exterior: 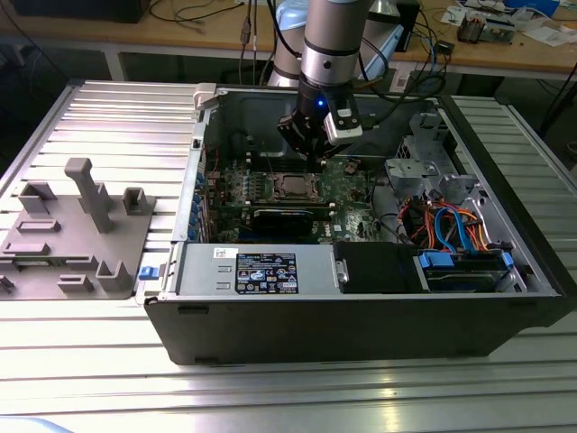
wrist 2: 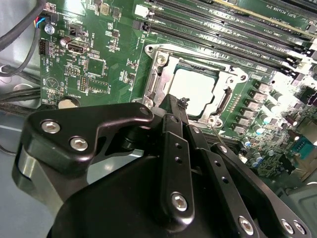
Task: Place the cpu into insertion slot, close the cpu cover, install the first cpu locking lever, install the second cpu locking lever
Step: 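Install the first cpu locking lever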
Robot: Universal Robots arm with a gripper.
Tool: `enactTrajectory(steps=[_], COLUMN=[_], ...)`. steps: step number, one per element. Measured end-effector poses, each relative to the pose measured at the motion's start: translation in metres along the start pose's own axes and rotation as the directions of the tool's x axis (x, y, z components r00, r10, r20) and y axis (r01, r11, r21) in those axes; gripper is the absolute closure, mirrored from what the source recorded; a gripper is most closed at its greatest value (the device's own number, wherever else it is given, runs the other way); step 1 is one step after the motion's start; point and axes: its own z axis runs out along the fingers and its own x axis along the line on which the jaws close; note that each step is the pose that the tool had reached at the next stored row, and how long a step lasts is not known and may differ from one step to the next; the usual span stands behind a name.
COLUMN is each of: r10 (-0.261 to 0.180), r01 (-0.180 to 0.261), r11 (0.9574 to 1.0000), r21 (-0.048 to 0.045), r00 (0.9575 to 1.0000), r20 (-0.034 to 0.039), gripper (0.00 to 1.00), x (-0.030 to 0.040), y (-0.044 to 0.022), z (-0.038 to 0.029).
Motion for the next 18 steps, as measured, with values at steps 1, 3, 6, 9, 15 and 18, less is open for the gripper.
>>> enactTrajectory(steps=[1,3,6,9,15,18], r10=[0.000,-0.001,-0.003,-0.005,-0.008,-0.009], r01=[0.000,0.001,0.003,0.005,0.008,0.009], r11=[1.0000,1.0000,1.0000,1.0000,1.0000,1.0000], r21=[-0.0001,0.0000,0.0000,0.0000,0.0000,0.0001], r00=[1.0000,1.0000,1.0000,1.0000,1.0000,1.0000], r20=[0.0000,0.0000,0.0000,0.0000,0.0000,0.0000], gripper=[0.89,0.89,0.89,0.89,0.89,0.89], x=[0.0000,0.0000,0.0000,0.0000,0.0000,0.0000], y=[0.0000,0.0000,0.0000,0.0000,0.0000,0.0000], z=[0.0000,0.0000,0.0000,0.0000,0.0000,0.0000])
